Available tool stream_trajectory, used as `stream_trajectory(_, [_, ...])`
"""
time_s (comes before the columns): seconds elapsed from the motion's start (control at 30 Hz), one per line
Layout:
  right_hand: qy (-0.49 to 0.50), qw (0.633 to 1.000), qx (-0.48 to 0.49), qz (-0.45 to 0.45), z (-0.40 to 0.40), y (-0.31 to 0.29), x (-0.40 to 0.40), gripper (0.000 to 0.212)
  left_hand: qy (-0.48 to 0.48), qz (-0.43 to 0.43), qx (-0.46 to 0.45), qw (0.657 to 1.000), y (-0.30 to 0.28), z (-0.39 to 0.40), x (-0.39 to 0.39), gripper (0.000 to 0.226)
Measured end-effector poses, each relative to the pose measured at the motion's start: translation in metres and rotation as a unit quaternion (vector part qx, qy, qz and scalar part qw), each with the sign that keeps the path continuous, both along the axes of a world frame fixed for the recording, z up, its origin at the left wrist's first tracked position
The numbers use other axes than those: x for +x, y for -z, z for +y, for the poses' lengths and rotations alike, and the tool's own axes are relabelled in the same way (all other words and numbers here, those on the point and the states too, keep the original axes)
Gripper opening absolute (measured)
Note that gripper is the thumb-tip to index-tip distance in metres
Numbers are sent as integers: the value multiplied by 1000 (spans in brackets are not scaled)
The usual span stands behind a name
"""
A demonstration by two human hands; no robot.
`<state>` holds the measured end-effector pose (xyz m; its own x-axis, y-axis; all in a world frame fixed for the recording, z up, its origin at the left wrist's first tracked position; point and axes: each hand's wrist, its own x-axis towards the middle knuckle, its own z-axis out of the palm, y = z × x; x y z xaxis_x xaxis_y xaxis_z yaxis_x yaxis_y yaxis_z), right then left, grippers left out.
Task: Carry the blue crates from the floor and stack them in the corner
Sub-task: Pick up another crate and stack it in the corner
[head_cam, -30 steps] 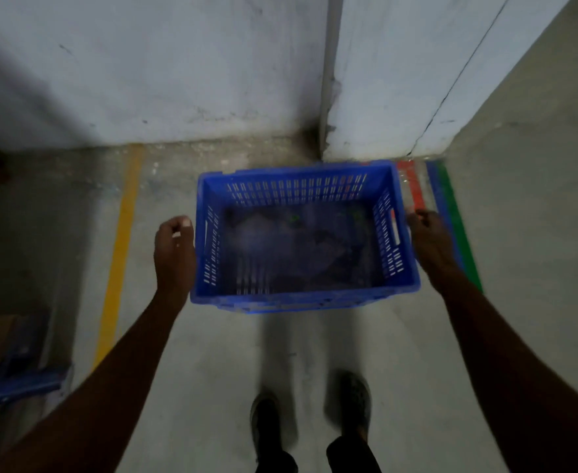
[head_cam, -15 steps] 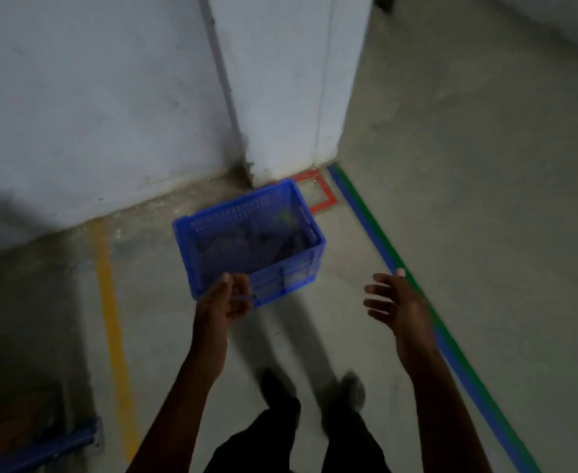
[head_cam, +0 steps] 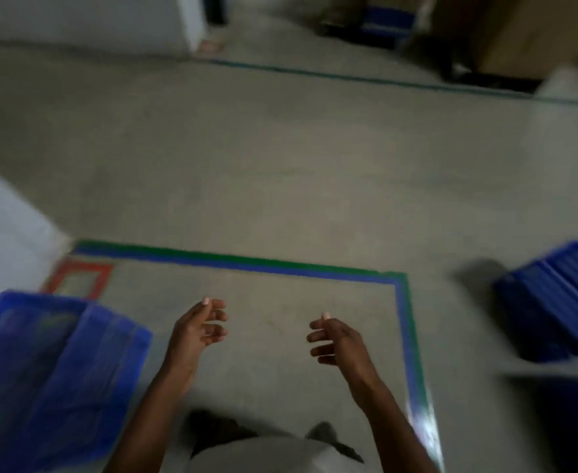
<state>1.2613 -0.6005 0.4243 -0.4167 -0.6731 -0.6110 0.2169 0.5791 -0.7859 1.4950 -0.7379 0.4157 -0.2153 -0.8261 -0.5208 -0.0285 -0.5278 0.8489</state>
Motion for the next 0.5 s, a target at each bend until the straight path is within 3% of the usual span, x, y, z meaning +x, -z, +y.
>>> stream_trajectory(0.1, [141, 990, 0, -6, 85, 2, -64, 40, 94, 8, 23, 995, 4, 45, -91, 35])
stream_trajectory(0.23, [311, 950, 0, -22, 177, 6, -123, 40, 215, 10, 69, 974, 8, 110, -202, 36])
stream_trajectory(0.4, [491, 870, -8, -44, 270, 15, -165, 36, 406, -30, 68, 911, 9, 164, -316, 36])
stream_trajectory(0.5, [577, 815, -5, -54, 311, 27, -184, 36, 469, -34, 53, 881, 18, 179, -382, 36])
